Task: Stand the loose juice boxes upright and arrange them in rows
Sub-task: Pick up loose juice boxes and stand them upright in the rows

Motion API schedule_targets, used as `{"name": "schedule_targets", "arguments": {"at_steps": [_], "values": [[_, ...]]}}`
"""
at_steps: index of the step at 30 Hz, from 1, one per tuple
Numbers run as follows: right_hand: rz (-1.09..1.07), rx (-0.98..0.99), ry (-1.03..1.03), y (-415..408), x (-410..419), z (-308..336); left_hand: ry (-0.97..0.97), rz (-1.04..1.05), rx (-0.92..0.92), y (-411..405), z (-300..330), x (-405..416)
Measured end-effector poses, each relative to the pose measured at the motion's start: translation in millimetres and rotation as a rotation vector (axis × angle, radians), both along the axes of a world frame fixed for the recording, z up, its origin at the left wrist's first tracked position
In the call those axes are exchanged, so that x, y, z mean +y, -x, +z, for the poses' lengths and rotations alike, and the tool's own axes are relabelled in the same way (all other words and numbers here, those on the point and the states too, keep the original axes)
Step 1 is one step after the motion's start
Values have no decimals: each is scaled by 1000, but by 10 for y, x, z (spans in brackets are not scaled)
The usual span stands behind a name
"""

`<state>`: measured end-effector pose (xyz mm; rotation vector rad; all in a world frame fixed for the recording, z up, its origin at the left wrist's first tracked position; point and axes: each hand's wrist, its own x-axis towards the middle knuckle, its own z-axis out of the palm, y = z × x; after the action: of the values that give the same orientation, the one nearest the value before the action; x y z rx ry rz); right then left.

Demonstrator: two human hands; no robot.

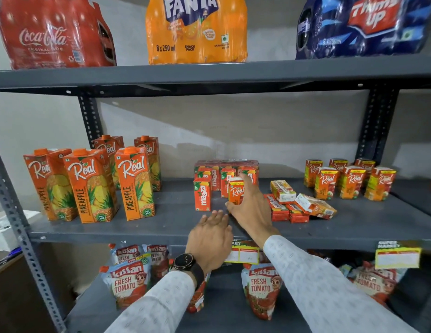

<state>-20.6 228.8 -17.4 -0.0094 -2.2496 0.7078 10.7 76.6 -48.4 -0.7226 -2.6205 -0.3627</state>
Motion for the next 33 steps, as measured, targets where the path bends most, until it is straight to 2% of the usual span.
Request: {"name": "schedule_targets", "arguments": {"at_steps": [3, 4, 9, 12, 15, 19, 25, 33], "values": [[35, 56, -34, -101, 87, 153, 29, 12, -36, 85, -8, -20], [-29, 98, -28, -365, 530, 210, 42, -53, -37, -21, -8, 357], [-191, 323, 94, -539, 1159, 648, 46, -18, -12, 40, -44, 234], [-282, 266, 222, -623, 1666, 648, 57, 8, -14, 84, -75, 88], [-441, 104, 329, -794, 2254, 382, 54, 7, -11, 101, -86, 96], [-549, -12, 393, -968, 2779, 70, 46, 15, -1, 87, -84, 143], [-644, -45, 448, -982, 3112, 44, 27, 22, -14, 48, -71, 151], [-663, -20, 410, -973, 3136, 26, 32, 34, -20, 59, -77, 162]]}}
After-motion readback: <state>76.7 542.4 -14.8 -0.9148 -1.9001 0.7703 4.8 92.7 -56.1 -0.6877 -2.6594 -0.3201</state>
